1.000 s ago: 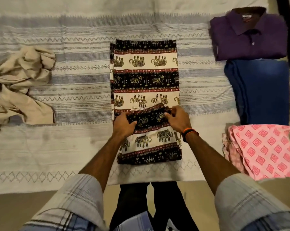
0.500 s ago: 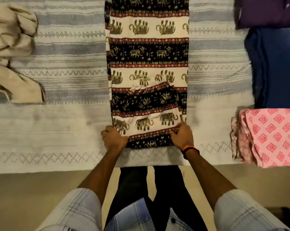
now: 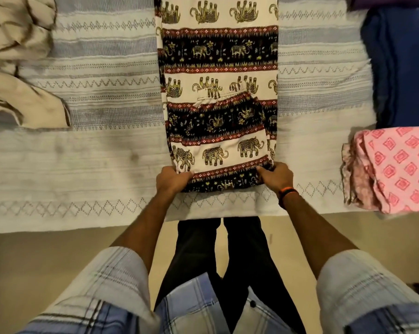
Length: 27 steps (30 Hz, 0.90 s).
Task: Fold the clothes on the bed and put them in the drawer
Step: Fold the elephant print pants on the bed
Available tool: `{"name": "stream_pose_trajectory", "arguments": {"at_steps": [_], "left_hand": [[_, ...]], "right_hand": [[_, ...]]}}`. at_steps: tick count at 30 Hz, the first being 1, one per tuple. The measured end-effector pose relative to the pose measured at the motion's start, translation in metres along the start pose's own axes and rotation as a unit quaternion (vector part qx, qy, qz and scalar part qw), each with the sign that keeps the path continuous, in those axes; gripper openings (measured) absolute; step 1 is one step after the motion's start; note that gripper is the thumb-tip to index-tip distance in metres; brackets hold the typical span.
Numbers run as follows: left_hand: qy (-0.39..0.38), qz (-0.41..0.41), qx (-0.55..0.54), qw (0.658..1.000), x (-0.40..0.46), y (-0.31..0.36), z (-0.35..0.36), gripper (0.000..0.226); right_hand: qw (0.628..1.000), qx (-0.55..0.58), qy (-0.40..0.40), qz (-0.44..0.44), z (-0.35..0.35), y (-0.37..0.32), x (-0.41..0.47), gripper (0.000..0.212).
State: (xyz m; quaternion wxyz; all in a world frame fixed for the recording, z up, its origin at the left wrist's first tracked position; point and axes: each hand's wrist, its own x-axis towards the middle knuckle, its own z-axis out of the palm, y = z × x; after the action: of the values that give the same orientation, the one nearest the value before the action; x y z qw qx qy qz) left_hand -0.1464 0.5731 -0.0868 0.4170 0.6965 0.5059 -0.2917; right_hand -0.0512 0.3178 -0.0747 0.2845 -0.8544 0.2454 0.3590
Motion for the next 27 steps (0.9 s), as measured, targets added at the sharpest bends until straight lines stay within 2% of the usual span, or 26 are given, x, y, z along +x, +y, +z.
{"name": "stream_pose_trajectory", "arguments": {"at_steps": [5, 10, 15, 18, 22, 27], "left_hand": [[0.019, 0.011, -0.051, 0.998, -0.031, 0.005, -0.012, 0.042], [0.058, 0.031, -0.086, 0.994, -0.066, 0.008, -0.023, 0.035], [0.078, 0.037, -0.118, 0.989, -0.103, -0.006, -0.023, 0.027], [0.084, 0.033, -0.141, 0.986, -0.126, -0.021, -0.016, 0.034], [0.092, 0.028, -0.204, 0.974, -0.156, -0.040, -0.006, 0.062], [0.077, 0.048, -0.272, 0.958, -0.178, -0.051, -0.004, 0.054]], "right_hand": [[0.999, 0.025, 0.012, -0.031, -0.018, -0.004, -0.025, 0.029], [0.996, 0.052, 0.021, -0.066, -0.043, 0.001, -0.051, 0.034], [0.989, 0.129, 0.005, -0.067, -0.064, 0.023, -0.077, 0.035], [0.985, 0.158, -0.003, -0.070, -0.073, 0.043, -0.095, 0.037], [0.977, 0.195, -0.005, -0.085, -0.084, 0.067, -0.117, 0.047], [0.968, 0.220, -0.014, -0.119, -0.094, 0.080, -0.130, 0.054]]}}
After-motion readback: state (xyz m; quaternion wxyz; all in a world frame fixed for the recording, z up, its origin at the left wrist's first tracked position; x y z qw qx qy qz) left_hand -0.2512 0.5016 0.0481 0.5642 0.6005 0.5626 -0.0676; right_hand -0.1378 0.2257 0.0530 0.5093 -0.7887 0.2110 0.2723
